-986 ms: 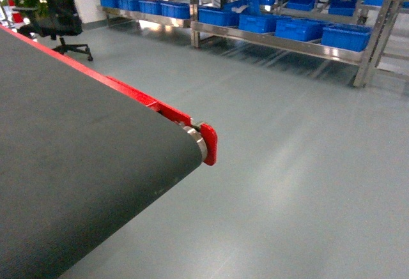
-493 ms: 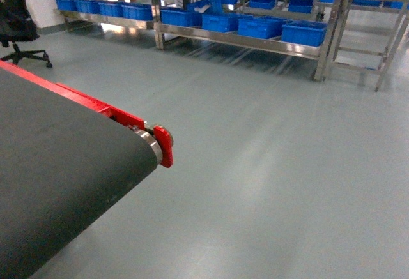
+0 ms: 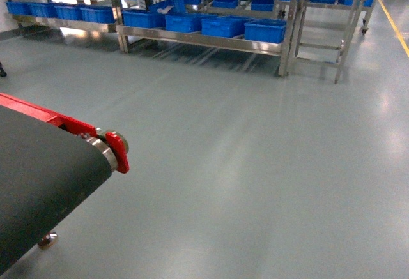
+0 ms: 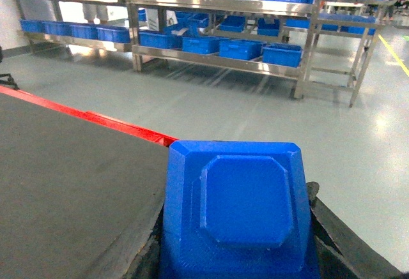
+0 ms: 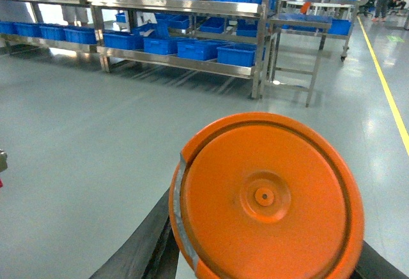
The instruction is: Sort blue parts and orange caps into right shelf containers
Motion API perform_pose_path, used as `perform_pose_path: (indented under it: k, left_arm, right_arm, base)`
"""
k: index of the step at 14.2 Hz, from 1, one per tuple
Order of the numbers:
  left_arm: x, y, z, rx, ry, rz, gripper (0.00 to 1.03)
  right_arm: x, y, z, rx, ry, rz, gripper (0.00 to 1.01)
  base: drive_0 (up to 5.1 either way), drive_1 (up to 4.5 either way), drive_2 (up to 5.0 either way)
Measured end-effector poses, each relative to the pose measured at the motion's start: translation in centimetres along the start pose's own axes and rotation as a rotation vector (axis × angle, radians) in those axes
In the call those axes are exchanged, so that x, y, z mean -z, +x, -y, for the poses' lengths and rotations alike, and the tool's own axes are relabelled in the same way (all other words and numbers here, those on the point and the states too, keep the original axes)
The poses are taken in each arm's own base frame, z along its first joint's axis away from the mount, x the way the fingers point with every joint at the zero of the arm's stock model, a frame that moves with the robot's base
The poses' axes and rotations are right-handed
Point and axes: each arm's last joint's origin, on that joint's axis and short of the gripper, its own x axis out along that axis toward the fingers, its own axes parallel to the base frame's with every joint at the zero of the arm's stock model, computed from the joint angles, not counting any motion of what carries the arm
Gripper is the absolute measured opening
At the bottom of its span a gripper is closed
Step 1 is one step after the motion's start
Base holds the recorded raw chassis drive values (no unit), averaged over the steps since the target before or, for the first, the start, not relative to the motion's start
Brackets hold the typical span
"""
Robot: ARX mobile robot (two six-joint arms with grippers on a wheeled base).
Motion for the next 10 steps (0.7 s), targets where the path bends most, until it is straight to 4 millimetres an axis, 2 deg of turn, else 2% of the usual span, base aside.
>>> perform_pose_path:
  k: [10]
  left_arm:
    - [0.0, 0.0, 0.0, 0.0, 0.0, 0.0, 0.43]
  right_arm:
    - [0.0, 0.0, 0.0, 0.0, 0.0, 0.0, 0.44]
  base:
    - [-1.6, -1.56, -1.6]
